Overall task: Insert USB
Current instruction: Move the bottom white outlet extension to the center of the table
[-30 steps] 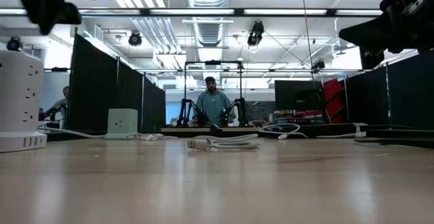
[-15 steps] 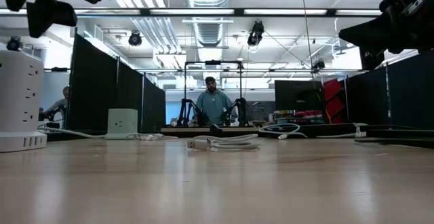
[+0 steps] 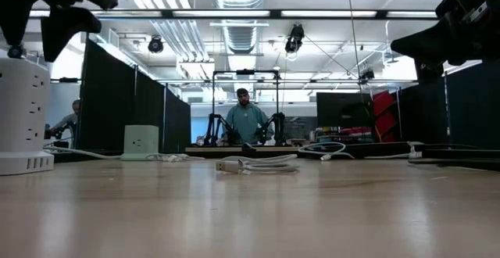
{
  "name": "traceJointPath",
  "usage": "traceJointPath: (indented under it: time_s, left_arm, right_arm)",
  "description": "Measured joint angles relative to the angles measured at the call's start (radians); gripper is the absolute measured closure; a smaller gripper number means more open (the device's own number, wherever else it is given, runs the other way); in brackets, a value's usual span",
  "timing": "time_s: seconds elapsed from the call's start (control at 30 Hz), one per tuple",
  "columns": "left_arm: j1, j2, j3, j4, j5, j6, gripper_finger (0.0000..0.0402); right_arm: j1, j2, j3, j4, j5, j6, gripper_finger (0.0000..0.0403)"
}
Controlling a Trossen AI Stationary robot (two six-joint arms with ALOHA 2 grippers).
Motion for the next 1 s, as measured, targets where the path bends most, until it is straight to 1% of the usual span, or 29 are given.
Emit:
traceJointPath:
  time_s: [0.1, 0.23, 0.37, 0.57, 0.77, 1.0]
  left_arm:
    - [0.002, 0.0, -0.022, 0.0, -0.053, -0.008, 0.0128]
    - [0.002, -0.001, -0.028, 0.001, -0.07, -0.02, 0.0128]
    - [0.004, -0.005, -0.048, 0.0, -0.041, -0.052, 0.0128]
    - [0.004, -0.013, -0.065, 0.004, -0.024, -0.109, 0.0128]
    - [0.004, -0.014, -0.064, 0.0, 0.038, -0.142, 0.0127]
    - [0.003, -0.016, -0.071, 0.002, 0.024, -0.143, 0.0127]
  right_arm:
    - [0.0, 0.0, 0.0, -0.001, 0.0, 0.043, 0.0403]
    - [0.0, 0.003, 0.0, -0.002, -0.001, 0.076, 0.0403]
    - [0.0, 0.014, 0.0, -0.002, -0.001, 0.078, 0.0403]
    - [0.0, 0.047, 0.0, -0.003, -0.002, 0.092, 0.0403]
    - [0.0, 0.084, 0.0, -0.004, -0.002, 0.105, 0.0403]
    - [0.0, 0.109, 0.001, -0.002, 0.0, 0.113, 0.0403]
